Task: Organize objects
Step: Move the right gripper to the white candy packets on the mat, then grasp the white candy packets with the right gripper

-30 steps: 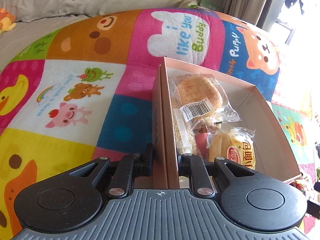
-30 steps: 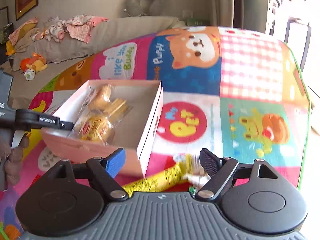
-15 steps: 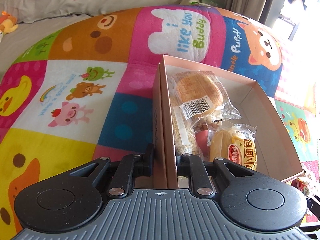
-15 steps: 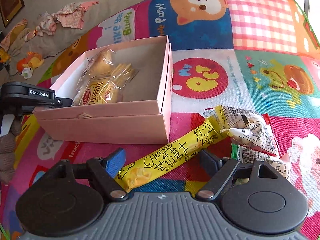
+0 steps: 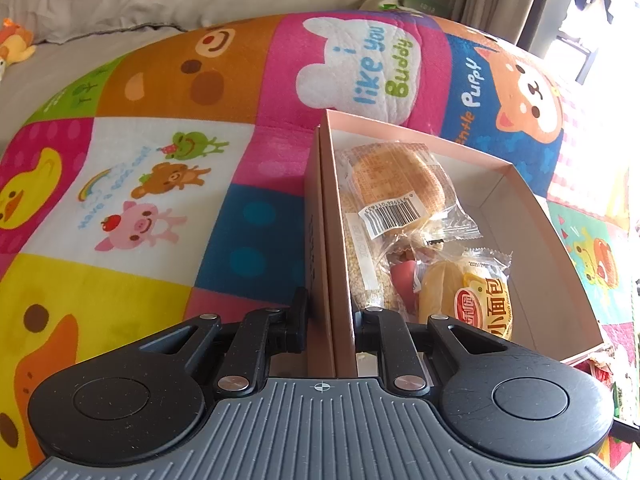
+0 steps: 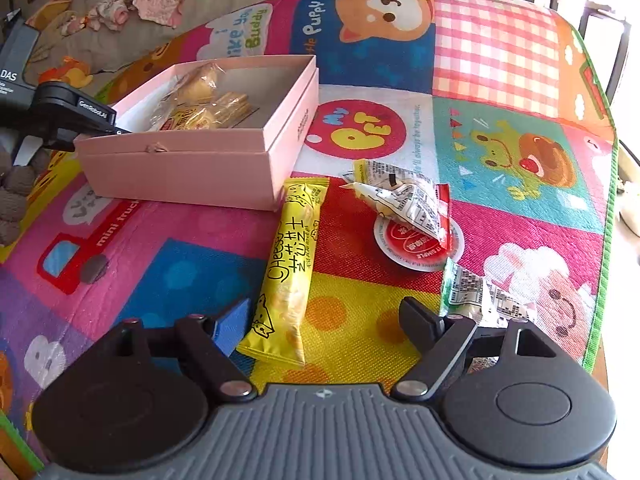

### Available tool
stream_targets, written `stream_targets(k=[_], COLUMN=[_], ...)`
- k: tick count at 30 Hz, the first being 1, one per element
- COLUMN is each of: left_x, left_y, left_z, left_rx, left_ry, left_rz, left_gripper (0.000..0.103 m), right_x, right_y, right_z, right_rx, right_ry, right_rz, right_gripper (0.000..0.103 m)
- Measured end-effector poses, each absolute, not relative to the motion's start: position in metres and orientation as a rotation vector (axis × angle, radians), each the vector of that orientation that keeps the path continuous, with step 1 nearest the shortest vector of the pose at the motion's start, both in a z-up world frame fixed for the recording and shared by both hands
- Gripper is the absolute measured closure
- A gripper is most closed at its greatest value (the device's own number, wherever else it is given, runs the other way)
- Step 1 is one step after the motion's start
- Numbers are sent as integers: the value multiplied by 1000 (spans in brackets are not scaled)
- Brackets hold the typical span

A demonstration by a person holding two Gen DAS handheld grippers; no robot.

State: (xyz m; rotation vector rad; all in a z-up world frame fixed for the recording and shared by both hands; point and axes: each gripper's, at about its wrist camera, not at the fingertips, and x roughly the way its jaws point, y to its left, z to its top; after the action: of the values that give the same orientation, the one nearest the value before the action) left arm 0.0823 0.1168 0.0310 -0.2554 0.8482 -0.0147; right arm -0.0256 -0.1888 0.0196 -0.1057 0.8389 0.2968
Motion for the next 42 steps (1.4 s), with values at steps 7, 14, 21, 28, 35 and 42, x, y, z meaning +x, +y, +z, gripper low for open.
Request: stream_targets(k=[7,14,21,28,35,42], left_x=[81,80,80,79,81,82], left_y=[116,116,117,116,117,117], left_z=[31,31,30,30,31,31], left_rx=[-256,-260,-261,-262,-265,-263], left_ry=[850,850,850,849,850,850], left_rz=[-19,-21,-21,-17,-12,-17], left_gripper=[84,84,84,84,84,84], right_x=[-16,14,63,31,16,-26], right_y=[-170,-198,-252,-231,-212,-180], right_z=[26,57,47,27,29,29], right_rx=[-164,-144,38,-75,-93,-309], right_ry=[766,648,722,739,790,738], right_rz=[300,194,65,150,198,281], right_gripper=[40,38,41,37,32,28])
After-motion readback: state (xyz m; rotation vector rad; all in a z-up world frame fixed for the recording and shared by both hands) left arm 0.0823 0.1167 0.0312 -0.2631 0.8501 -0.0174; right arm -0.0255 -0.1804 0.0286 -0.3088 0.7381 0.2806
